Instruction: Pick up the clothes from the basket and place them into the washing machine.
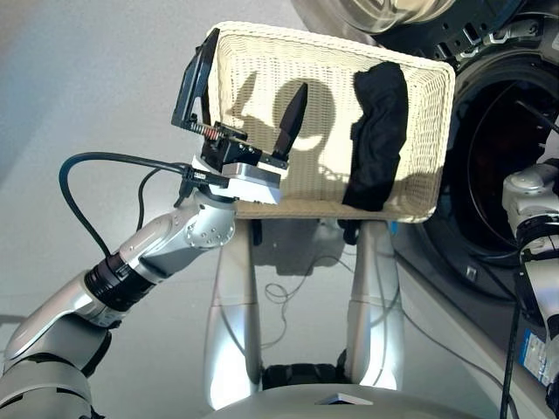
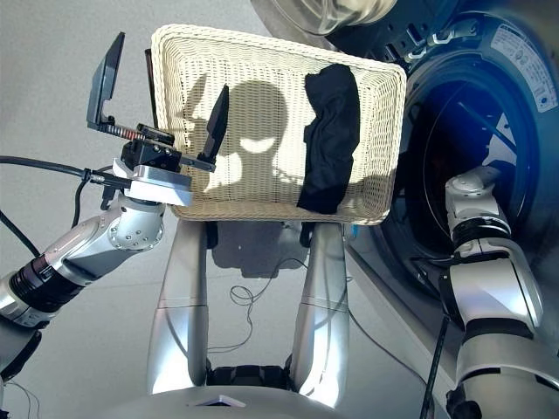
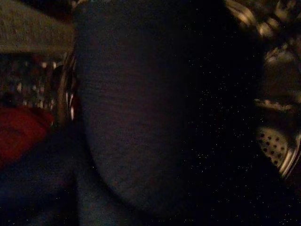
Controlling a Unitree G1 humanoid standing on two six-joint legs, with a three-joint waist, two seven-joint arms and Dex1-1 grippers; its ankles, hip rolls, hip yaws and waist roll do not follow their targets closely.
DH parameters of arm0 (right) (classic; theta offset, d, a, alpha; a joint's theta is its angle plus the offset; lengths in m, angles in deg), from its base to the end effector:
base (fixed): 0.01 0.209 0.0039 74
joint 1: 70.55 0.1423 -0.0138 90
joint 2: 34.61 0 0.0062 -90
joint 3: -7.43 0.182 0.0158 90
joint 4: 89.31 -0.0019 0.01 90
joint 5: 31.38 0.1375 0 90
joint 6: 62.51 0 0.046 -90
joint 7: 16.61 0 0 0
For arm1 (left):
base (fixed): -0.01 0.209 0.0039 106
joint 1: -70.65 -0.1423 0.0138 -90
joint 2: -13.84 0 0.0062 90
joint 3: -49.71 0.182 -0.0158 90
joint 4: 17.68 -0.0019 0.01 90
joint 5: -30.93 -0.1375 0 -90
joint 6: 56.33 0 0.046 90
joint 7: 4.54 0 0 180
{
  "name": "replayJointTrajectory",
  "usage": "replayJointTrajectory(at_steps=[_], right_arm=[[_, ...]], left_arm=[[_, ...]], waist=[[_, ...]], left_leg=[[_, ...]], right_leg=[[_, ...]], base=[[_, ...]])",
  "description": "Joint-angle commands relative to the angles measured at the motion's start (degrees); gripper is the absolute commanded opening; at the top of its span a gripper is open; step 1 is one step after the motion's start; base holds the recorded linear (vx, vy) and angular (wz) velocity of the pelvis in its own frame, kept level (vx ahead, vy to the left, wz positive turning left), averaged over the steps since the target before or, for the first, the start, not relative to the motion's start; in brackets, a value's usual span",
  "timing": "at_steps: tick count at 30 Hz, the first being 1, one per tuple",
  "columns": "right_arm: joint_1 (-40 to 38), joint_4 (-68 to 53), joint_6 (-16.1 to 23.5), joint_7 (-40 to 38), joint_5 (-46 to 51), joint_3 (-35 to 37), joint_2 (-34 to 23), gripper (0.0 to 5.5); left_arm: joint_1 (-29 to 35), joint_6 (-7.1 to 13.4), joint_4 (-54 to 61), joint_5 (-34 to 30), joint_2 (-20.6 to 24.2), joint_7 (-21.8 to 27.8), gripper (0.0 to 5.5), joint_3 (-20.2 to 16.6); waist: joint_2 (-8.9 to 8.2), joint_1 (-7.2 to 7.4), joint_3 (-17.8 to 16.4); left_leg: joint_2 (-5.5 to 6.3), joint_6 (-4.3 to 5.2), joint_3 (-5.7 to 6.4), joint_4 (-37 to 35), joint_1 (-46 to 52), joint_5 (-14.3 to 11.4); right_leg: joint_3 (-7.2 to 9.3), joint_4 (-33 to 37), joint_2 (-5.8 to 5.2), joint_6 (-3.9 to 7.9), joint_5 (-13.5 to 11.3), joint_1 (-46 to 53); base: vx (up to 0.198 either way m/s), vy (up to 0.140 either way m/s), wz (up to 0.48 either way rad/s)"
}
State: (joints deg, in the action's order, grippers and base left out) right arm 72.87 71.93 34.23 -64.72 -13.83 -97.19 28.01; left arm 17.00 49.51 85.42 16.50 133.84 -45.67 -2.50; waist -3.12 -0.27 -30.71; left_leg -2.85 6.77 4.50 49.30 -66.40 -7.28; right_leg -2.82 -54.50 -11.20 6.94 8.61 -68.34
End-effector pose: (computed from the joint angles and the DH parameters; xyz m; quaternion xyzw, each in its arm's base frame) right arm 0.3136 -0.3274 0.1529 -0.2273 -0.0228 -0.5571 0.7984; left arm 0.2385 0.1272 0.1793 0.3060 -0.5461 -0.0611 0.7774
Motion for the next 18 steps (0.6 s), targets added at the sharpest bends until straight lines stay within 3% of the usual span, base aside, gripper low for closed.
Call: replayJointTrajectory(at_steps=[1,6,11,14,18], right_arm=[[0.46,2.58,1.82,-1.33,2.74,2.36,-7.42,5.5],[0.55,2.03,3.57,0.04,5.77,3.11,-6.73,5.5],[0.77,-0.54,7.77,1.94,12.88,5.06,-3.48,5.5],[-2.73,-11.93,13.39,2.81,17.21,6.32,1.27,5.5],[-9.12,-27.08,17.5,2.89,17.18,7.28,6.43,5.5]], left_arm=[[-1.93,1.93,7.05,0.72,-0.96,-1.99,5.5,-2.11],[-1.72,1.99,6.69,1.27,-1.26,-2.07,5.5,-2.37],[-2.11,1.79,6.78,2.07,-1.8,-1.77,5.5,-3.04],[-3.45,1.07,6.87,2.38,-2.76,-1.62,5.5,-4.91],[-5.03,0.62,6.93,2.73,-3.28,-1.39,5.5,-6.81]], waist=[[3.6,1.34,0.91],[3.45,1.36,0.91],[3.07,1.54,0.91],[2.3,2.32,0.91],[1.5,3.16,0.91]], left_leg=[[-0.89,-2.11,-3.76,1.89,3.01,-3.33],[-0.94,-2.14,-3.87,1.66,3.32,-3.26],[-0.97,-2.19,-3.82,1.64,3.71,-3.32],[-1.07,-2.37,-3.9,1.64,3.73,-3.37],[-1.15,-2.59,-4.14,1.42,3.61,-3.26]], right_leg=[[0.49,1.63,0.84,-0.62,0.79,2.65],[0.39,1.82,1.11,-0.7,0.62,2.72],[0.34,1.83,1.29,-0.76,0.81,2.98],[0.15,2.01,1.64,-0.84,0.69,2.94],[-0.12,2.49,1.91,-0.87,0.27,2.78]], base=[[0.0,0.0,0.0],[0.0,0.0,0.0],[0.0,0.0,0.0],[0.0,0.0,0.0],[0.0,0.0,0.0]])
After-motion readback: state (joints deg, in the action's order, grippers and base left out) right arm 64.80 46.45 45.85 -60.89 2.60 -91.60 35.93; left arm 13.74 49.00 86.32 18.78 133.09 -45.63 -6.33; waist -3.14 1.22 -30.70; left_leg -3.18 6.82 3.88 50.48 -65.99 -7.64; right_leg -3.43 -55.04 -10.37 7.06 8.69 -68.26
